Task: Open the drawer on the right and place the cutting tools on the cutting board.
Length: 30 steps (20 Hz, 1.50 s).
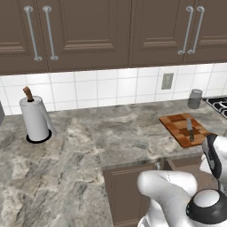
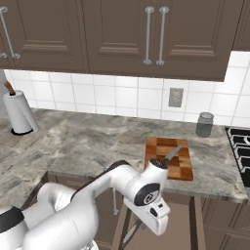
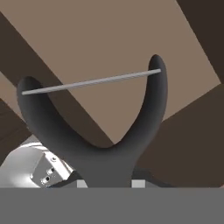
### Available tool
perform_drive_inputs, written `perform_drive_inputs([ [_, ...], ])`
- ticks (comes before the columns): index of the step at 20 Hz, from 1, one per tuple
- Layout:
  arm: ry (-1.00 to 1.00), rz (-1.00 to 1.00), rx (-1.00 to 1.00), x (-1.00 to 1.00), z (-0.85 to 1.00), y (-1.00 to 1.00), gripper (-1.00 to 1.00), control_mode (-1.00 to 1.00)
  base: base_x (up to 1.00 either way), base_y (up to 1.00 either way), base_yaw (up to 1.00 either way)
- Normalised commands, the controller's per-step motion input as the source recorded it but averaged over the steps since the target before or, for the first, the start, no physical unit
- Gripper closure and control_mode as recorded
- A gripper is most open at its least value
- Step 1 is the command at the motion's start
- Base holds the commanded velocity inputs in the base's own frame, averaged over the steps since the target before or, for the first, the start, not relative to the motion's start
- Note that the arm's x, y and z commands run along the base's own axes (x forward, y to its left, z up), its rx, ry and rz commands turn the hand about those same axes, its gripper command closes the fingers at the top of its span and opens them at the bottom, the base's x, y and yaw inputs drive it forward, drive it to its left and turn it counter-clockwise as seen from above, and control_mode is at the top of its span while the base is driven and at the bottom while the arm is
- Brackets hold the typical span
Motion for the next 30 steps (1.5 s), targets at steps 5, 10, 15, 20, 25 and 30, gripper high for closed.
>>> perform_drive_inputs([
  [5, -0.15, -0.11, -0.05, 0.58, 1.00, 0.00, 1.00, -1.00, 0.00, 0.00, 0.00],
  [10, -0.07, -0.12, -0.06, 0.87, 0.97, -0.02, 1.00, -1.00, 0.00, 0.00, 0.00],
  [15, 0.00, -0.11, -0.06, 0.95, 0.58, -0.12, 1.00, -1.00, 0.00, 0.00, 0.00],
  [20, 0.00, -0.09, -0.04, 0.79, 0.07, -0.23, 1.00, -1.00, 0.00, 0.00, 0.00],
  [25, 0.01, -0.05, -0.02, 0.59, -0.01, -0.21, 1.00, -1.00, 0.00, 0.00, 0.00],
  [30, 0.00, -0.02, 0.00, 0.42, -0.03, -0.09, 1.00, -1.00, 0.00, 0.00, 0.00],
])
